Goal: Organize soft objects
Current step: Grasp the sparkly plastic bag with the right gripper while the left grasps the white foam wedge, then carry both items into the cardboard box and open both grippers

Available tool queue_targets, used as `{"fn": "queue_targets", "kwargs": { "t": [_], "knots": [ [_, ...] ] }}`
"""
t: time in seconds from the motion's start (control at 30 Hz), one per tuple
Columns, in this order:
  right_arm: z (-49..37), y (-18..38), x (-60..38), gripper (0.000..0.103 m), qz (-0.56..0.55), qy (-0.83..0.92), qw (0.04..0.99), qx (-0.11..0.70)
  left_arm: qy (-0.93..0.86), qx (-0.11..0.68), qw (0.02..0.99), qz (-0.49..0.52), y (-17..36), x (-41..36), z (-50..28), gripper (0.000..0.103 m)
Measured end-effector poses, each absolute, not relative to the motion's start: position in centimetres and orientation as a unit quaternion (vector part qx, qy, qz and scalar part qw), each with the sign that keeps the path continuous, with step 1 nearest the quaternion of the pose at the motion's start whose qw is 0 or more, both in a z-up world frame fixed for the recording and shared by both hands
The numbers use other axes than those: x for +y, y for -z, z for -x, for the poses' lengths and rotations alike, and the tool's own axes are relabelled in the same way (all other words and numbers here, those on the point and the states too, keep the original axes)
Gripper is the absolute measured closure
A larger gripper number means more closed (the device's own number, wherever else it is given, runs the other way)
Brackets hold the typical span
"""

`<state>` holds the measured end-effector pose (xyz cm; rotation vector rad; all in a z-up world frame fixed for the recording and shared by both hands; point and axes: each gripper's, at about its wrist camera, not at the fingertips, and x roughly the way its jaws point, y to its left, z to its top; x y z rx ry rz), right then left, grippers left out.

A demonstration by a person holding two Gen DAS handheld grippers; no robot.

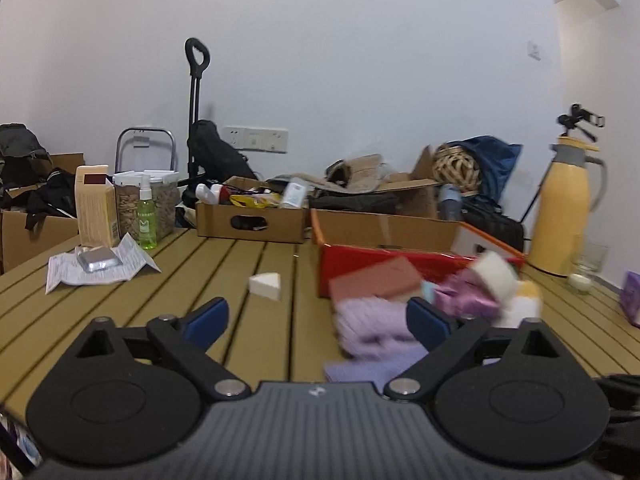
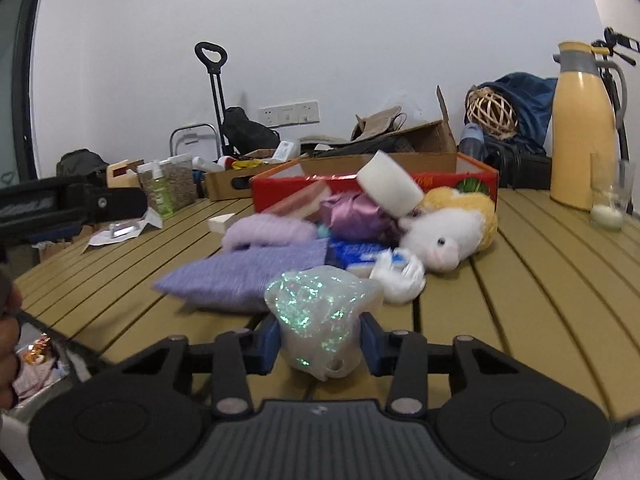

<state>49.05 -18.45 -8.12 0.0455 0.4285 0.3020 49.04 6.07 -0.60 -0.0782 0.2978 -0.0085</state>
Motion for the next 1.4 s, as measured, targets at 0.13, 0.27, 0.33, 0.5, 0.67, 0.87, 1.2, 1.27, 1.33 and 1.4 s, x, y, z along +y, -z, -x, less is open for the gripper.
{"fn": "queue_targets", "kwargs": {
  "t": [0.13, 0.27, 0.33, 0.5, 0.67, 0.87, 1.2, 1.27, 1.33, 1.4],
  "knots": [
    [-51.5, 6.2, -19.8, 0.066, -0.026, -0.156, 0.968, 0.197, 0.006, 0.181, 0.983, 0.022, 0.6, 7.7, -55.4, 0.013],
    [-54.7, 4.4, -20.7, 0.066, -0.025, -0.177, 0.966, 0.187, 0.002, 0.238, 0.971, 0.002, 1.7, 9.2, -62.8, 0.022],
    [-56.6, 3.7, -21.1, 0.066, -0.028, -0.191, 0.964, 0.184, 0.009, 0.269, 0.963, -0.004, 2.5, 9.7, -65.9, 0.024],
    [-60.9, 2.6, -22.3, 0.066, -0.046, -0.21, 0.958, 0.192, -0.003, 0.302, 0.953, -0.033, 5.0, 10.0, -70.2, 0.028],
    [-63.0, 1.4, -23.2, 0.066, -0.045, -0.218, 0.958, 0.182, 0.032, 0.319, 0.947, -0.029, 6.1, 10.3, -71.6, 0.065],
    [-64.6, -0.5, -24.8, 0.066, -0.043, -0.222, 0.959, 0.17, 0.03, 0.301, 0.953, -0.029, 4.2, 9.8, -69.9, 0.074],
    [-73.7, -4.9, -28.6, 0.066, -0.049, -0.23, 0.953, 0.193, 0.104, 0.212, 0.972, -0.016, -5.8, 5.6, -73.3, 0.072],
    [-77.2, -4.5, -28.6, 0.066, -0.052, -0.226, 0.949, 0.214, 0.107, 0.215, 0.971, -0.013, -5.6, 4.4, -75.7, 0.072],
    [-80.2, -3.6, -28.7, 0.066, -0.054, -0.22, 0.946, 0.232, 0.104, 0.226, 0.968, -0.017, -4.9, 3.4, -77.5, 0.072],
    [-82.6, -2.3, -28.9, 0.066, -0.055, -0.21, 0.943, 0.251, 0.099, 0.236, 0.966, -0.03, -4.3, 2.2, -78.5, 0.071]
  ]
}}
